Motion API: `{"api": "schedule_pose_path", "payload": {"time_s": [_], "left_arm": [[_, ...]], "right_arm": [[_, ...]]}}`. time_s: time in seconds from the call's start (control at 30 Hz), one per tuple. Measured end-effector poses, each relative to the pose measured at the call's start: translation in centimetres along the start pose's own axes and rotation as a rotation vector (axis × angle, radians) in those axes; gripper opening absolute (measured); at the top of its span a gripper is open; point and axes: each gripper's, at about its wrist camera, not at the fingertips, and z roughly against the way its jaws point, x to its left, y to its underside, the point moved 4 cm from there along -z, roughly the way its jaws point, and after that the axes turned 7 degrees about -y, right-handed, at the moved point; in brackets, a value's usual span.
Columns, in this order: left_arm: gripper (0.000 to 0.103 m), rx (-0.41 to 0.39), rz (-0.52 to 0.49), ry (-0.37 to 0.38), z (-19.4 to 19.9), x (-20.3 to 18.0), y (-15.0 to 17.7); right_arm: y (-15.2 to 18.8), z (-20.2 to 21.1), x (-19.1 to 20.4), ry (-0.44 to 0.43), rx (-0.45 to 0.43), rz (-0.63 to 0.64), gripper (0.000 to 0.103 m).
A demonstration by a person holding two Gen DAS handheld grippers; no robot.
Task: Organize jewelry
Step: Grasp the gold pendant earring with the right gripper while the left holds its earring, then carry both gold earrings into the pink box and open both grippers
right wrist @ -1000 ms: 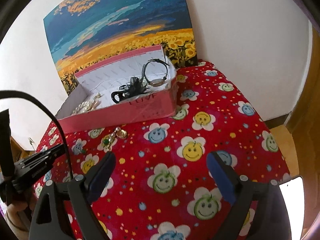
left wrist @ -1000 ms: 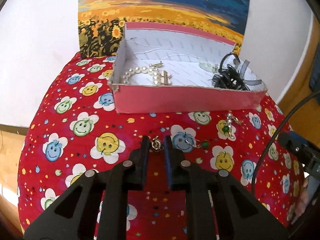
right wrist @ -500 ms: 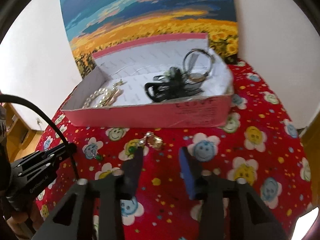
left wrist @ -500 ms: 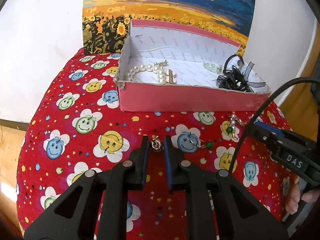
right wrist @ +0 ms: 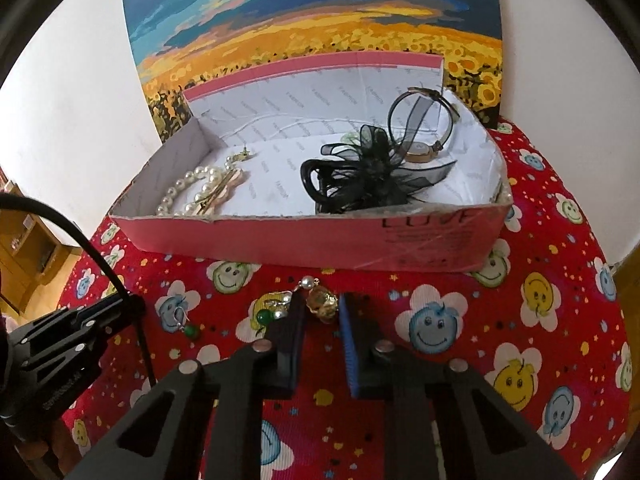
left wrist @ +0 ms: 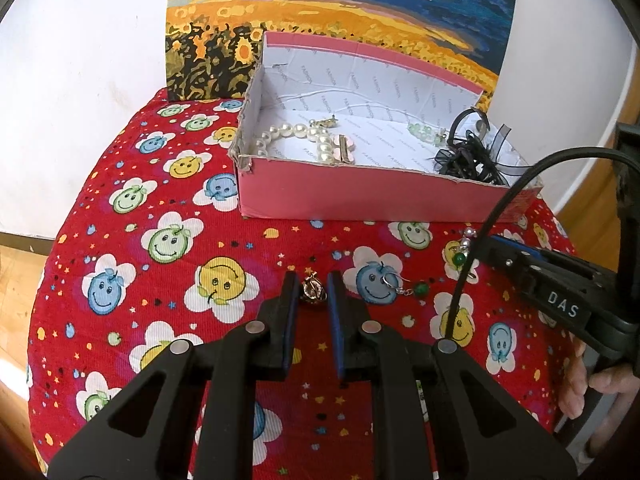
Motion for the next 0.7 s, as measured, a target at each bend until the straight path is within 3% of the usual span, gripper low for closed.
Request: {"api": "schedule_pose_path", "payload": {"time_s": [0.43, 0.7], "left_arm": [[0.013, -0.058, -0.007, 0.019, 2.6, 0.0, -0.4], [0.013, -0.116, -0.017, 0.01, 4.7, 0.4, -3.0]], "right_arm": [[1.1, 6.6, -0.6, -0.067, -0.115, -0.057, 0.018], [0.8, 10.2, -0.9, -0.076, -0.186, -0.057, 0.018]]}}
